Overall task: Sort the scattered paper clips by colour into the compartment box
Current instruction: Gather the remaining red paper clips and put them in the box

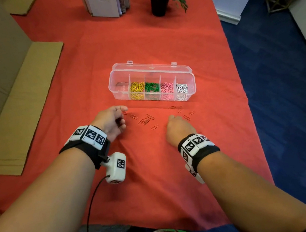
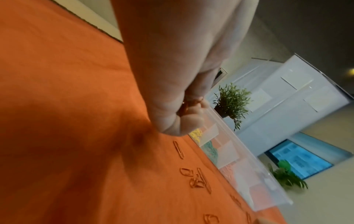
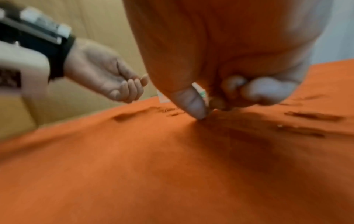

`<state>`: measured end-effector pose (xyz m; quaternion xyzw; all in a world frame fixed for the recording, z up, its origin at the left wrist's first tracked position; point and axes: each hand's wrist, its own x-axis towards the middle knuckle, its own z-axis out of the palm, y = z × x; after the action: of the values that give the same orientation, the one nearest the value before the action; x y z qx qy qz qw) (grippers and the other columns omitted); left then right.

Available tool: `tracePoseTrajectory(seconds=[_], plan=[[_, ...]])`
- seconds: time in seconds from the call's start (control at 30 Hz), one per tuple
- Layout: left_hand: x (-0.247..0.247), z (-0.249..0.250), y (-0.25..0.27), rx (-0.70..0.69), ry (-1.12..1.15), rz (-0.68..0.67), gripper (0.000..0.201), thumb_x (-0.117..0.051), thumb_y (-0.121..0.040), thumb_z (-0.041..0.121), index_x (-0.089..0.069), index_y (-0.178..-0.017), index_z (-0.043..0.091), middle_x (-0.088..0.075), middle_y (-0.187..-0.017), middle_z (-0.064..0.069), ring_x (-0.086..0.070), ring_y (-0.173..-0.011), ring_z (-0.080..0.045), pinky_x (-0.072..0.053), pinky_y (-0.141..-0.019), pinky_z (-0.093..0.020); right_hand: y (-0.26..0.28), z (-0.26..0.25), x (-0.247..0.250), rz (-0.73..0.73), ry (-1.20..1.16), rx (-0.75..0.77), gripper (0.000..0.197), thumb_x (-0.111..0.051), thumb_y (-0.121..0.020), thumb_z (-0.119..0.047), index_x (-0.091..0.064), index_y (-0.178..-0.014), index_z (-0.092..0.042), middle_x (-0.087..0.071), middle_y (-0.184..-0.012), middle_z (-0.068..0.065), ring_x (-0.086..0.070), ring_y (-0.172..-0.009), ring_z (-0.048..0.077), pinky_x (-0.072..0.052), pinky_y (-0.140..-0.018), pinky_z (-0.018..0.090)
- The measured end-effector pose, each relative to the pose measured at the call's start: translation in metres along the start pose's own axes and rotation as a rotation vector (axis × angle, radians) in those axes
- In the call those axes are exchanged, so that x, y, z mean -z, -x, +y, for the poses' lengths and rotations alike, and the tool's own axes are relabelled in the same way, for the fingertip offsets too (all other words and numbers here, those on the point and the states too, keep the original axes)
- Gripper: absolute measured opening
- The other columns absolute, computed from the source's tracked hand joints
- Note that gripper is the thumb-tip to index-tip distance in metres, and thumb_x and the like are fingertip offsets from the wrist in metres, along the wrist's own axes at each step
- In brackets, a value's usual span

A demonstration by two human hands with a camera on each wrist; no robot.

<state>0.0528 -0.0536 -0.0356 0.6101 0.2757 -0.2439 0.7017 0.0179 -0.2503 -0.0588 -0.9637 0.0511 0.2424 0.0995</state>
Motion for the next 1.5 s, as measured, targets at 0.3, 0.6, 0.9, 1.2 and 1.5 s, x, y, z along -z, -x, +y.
tracePoseTrajectory(seconds=[0.3,0.6,0.9,1.2,1.5], plan=[[-0.009,0.008,-0.013,-0.061,-0.193,0.205,0.02,-0.04,-0.094,0.019,-0.056,-0.082,0.019,-0.046,-0.073,0.0,-0.044,-0.059,-0.015,-0.05,-0.05,-0.023,0.005,0.033,0.025,-0.08,-1.404,-0.235,0.015,-0.044,-0.072,-0.003,-0.044,-0.069,-0.017,-0.036,-0.056,0.004,-0.03,-0.042,0.012,-0.021,-0.044,0.018],[-0.005,-0.023,-0.023,-0.533,-1.113,0.335,0.028,-0.066,-0.081,0.013,-0.068,-0.108,0.01,-0.053,-0.108,-0.016,-0.055,-0.1,-0.032,-0.042,-0.089,-0.03,-0.013,0.052,0.035,-0.083,-1.558,-0.332,0.016,-0.043,-0.088,-0.007,-0.051,-0.076,-0.013,-0.04,-0.064,0.0,-0.039,-0.052,0.011,-0.038,-0.042,0.019],[-0.012,-0.032,-0.024,-0.452,-1.149,0.291,0.023,-0.047,-0.09,0.008,-0.061,-0.108,0.006,-0.06,-0.112,-0.021,-0.055,-0.106,-0.037,-0.04,-0.089,-0.036,-0.04,0.029,0.021,0.145,-0.167,0.101,0.038,-0.049,-0.087,-0.017,-0.045,-0.124,-0.011,-0.05,-0.122,0.018,-0.053,-0.112,0.037,-0.045,-0.095,0.041],[-0.033,-0.01,0.0,0.066,0.018,0.062,0.028,-0.029,-0.088,0.008,-0.049,-0.068,0.013,-0.049,-0.066,-0.004,-0.045,-0.055,-0.014,-0.046,-0.048,-0.02,-0.029,0.025,0.002,0.119,0.009,0.1,0.026,-0.036,-0.093,-0.011,-0.043,-0.116,-0.003,-0.045,-0.12,0.019,-0.052,-0.108,0.038,-0.044,-0.086,0.044],[-0.047,-0.022,-0.016,-0.302,-0.891,0.24,0.02,-0.059,-0.084,0.035,-0.064,-0.082,0.016,-0.064,-0.087,-0.006,-0.061,-0.083,-0.026,-0.047,-0.076,-0.031,-0.006,0.023,0.0,0.13,-0.026,0.246,0.031,-0.043,-0.079,0.001,-0.043,-0.11,-0.004,-0.045,-0.115,0.019,-0.054,-0.1,0.039,-0.049,-0.086,0.047]])
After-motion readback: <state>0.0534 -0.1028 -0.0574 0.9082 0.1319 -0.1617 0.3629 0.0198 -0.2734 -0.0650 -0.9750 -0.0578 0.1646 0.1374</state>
